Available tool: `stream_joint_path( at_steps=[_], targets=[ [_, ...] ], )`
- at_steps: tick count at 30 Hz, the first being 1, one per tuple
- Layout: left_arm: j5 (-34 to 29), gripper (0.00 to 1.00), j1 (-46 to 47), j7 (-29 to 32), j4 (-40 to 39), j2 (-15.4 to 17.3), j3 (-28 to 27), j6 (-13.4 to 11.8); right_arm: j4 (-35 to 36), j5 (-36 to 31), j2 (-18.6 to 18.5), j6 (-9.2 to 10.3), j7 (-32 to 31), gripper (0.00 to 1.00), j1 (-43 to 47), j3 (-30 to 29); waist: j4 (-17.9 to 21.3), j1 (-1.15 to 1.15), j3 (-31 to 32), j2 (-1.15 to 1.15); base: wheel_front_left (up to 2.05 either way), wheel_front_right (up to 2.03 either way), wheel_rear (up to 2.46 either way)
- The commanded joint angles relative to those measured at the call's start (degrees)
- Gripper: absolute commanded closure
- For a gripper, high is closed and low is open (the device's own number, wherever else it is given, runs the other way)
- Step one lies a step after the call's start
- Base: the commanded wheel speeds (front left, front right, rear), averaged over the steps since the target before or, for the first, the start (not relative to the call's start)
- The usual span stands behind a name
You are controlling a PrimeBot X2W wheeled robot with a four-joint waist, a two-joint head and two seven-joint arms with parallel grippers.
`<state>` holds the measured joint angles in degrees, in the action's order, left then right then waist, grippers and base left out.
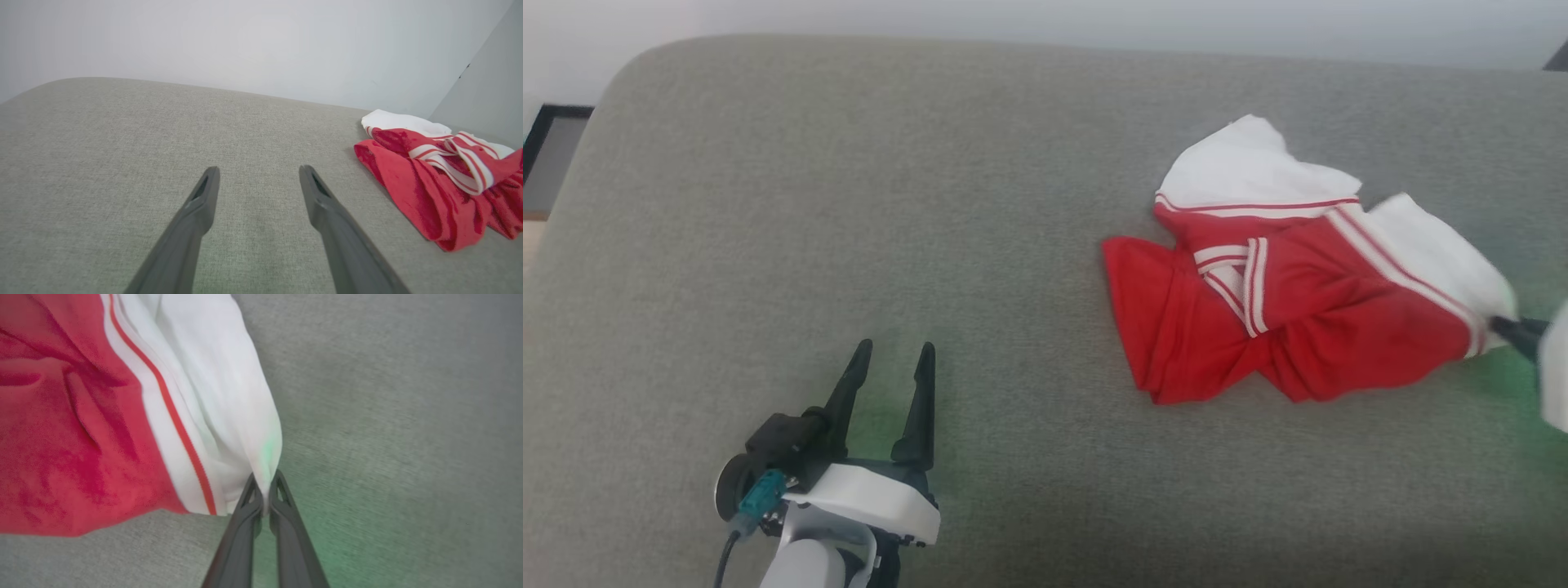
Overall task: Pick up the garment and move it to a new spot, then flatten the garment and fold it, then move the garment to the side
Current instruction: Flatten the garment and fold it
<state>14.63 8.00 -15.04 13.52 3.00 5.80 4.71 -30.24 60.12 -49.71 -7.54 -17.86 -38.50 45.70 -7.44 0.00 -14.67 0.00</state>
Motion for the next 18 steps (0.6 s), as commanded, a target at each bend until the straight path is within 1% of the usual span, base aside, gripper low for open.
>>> stream_joint_path(
  at_steps=[1,7,9,11,12,15,18],
  targets=[
    [-0.1,0.0,0.1,-0.2,0.1,-0.1,-0.3,0.1,-0.3,0.9,-1.0,0.1,1.4,1.0,1.2,-0.3,0.7,0.0,0.6,0.0,0.0,0.0,0.0],
    [-0.5,0.0,-0.5,-0.2,-0.1,-0.1,-1.1,0.6,-1.3,5.3,-5.1,0.1,6.6,1.0,5.8,-1.9,2.7,0.0,1.2,0.0,0.0,0.0,0.0],
    [-0.7,0.0,-0.5,-0.2,-0.1,-0.1,-1.3,0.8,-2.6,5.9,-6.3,0.1,8.2,1.0,7.2,-2.5,3.3,0.0,1.1,0.0,0.0,0.0,0.0],
    [-1.0,0.0,-0.5,-0.2,-0.1,-0.1,-1.5,1.0,-4.9,4.9,-7.3,0.1,10.1,1.0,8.4,-2.8,3.9,0.0,1.1,0.0,0.0,0.0,0.0],
    [-1.2,0.0,-0.5,-0.2,0.0,-0.1,-1.7,1.1,-6.4,4.9,-7.1,0.1,10.9,1.0,9.0,-3.0,4.2,0.0,1.2,0.0,0.0,0.0,0.0],
    [-1.7,0.0,-0.2,-0.2,0.5,-0.1,-2.2,1.4,-9.4,5.6,-4.8,0.1,12.9,1.0,9.8,-3.9,5.1,0.0,1.3,0.0,0.0,0.0,0.0],
    [-2.4,0.0,0.8,-0.2,0.9,-0.1,-2.5,1.7,-11.1,4.9,-3.0,0.1,14.8,1.0,9.6,-3.9,6.0,0.0,1.2,0.0,0.0,0.0,0.0]
  ],
)
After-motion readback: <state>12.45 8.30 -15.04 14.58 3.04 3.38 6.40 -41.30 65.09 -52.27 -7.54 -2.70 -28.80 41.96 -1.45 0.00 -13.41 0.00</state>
